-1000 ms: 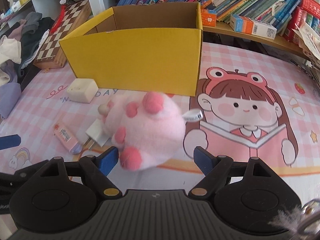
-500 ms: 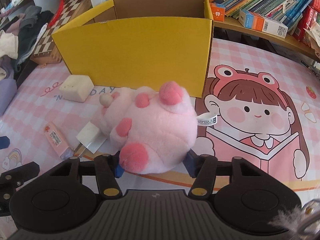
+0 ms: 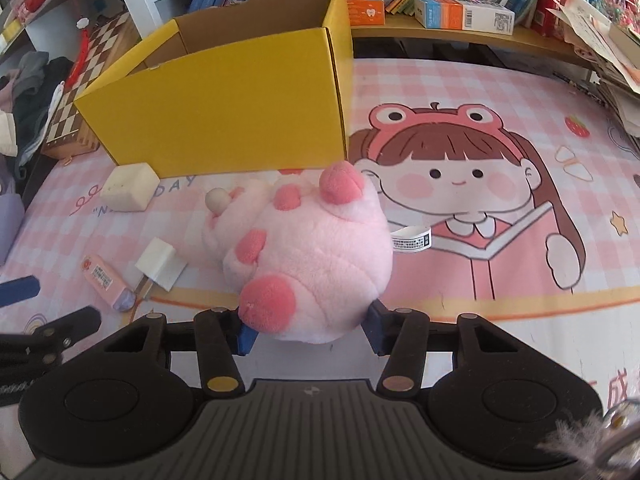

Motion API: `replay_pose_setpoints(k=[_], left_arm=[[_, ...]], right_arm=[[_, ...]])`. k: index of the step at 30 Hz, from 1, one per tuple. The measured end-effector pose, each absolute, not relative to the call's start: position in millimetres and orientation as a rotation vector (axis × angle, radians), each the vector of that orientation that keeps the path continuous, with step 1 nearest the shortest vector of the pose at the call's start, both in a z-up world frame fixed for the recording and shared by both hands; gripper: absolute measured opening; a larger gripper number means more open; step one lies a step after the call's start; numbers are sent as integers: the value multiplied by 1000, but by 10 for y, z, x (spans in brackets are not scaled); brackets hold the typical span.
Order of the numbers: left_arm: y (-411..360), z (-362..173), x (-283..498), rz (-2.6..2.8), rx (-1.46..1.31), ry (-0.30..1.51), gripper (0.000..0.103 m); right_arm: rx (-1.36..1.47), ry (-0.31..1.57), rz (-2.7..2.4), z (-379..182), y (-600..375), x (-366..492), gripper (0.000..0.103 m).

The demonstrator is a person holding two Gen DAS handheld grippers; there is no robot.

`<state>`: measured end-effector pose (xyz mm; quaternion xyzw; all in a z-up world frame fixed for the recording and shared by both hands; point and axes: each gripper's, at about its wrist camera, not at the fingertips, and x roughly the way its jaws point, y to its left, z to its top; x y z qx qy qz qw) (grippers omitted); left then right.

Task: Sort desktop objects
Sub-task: 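Close the right tool on the pink plush pig and lift it, then close the left tool on the pink USB stick while the right tool holds the pig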

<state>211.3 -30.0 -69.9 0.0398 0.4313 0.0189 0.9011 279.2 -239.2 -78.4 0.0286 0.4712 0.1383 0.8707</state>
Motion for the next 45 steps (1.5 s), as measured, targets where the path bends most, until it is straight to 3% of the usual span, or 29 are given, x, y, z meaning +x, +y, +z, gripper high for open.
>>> replay_pose_setpoints(k=[18, 23, 45], left_arm=[[-365, -901, 2404, 69, 55, 898, 88], [-315, -961, 2483, 79, 10, 926, 77], [-149, -733, 2064, 78, -42, 924, 74]], right_arm=[[11, 950, 310, -756, -2443, 2668, 49], [11, 952, 316, -765, -2455, 2679, 49], [0, 939, 319, -724, -2423, 2642, 48]])
